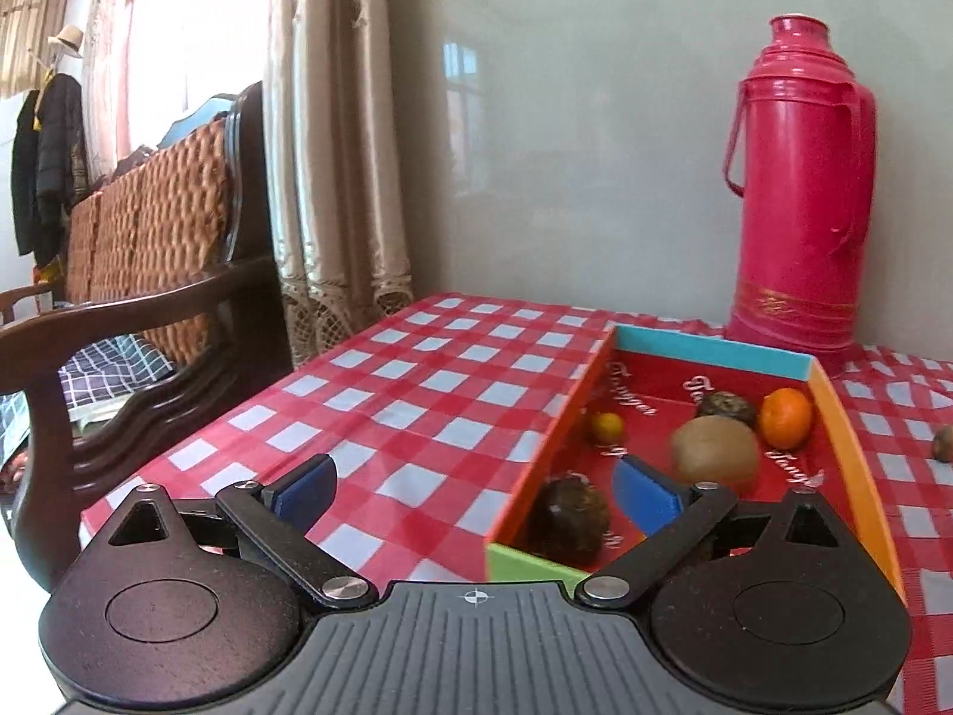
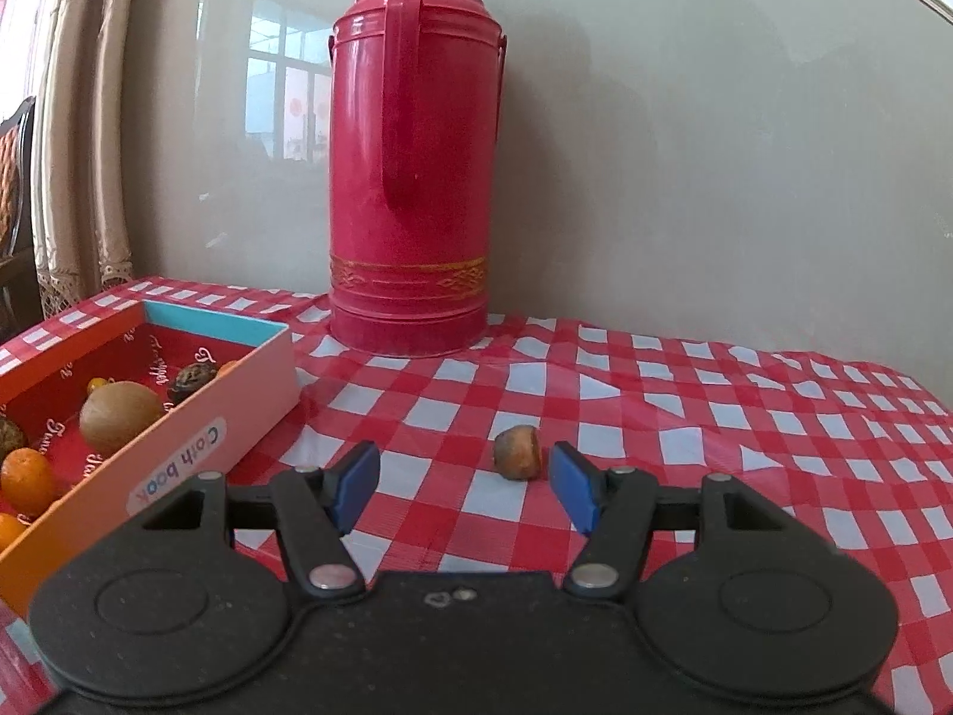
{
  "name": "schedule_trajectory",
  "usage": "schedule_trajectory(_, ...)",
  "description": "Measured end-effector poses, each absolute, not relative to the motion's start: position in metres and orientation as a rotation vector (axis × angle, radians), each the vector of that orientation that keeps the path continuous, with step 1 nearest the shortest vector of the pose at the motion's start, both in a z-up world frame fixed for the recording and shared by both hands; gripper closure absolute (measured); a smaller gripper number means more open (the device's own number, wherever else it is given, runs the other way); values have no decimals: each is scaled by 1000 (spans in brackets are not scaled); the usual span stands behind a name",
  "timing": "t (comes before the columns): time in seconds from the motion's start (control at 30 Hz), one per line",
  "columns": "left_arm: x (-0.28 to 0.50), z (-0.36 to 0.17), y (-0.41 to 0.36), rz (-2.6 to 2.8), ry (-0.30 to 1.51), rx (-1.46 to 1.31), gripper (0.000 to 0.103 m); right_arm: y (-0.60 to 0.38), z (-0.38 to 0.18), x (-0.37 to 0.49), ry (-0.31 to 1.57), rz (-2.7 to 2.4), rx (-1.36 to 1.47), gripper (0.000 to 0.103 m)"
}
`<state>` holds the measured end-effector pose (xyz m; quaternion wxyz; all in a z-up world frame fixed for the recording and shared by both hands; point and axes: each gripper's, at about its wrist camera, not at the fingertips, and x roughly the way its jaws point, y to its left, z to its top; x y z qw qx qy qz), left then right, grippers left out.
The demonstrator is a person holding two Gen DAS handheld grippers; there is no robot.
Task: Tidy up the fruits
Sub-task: 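Reach the right tool to the small brown fruit and grasp it, then carry the brown fruit over the box with the right tool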
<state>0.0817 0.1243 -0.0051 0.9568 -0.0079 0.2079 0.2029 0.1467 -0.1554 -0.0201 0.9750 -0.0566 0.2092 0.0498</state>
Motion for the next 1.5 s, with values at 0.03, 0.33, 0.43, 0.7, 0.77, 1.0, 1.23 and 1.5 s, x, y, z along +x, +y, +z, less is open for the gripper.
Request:
schedule_trajectory(0.03,81,-5,128,418,421,-20,4,-155,-21,150,428,96,-116,47)
schedule_trajectory(0.33,77,-9,158,477,423,-43,4,-156,-29,192,492,27,-98,50)
schedule_trajectory(0.43,81,-13,165,490,438,-36,4,-155,-33,202,514,19,-82,50)
schedule_trajectory(0.7,82,-16,181,520,440,-57,4,-157,-40,217,552,-16,-99,53)
schedule_trajectory(0.77,81,-18,184,524,445,-55,4,-158,-40,220,555,-20,-98,54)
schedule_trajectory(1.0,76,-20,196,546,449,-71,4,-157,-43,230,586,-16,-98,63)
schedule_trajectory(1.23,73,-22,204,552,454,-93,4,-158,-43,234,602,-22,-91,86)
schedule_trajectory(1.5,68,-19,199,531,448,-101,4,-158,-30,216,571,-4,-72,86)
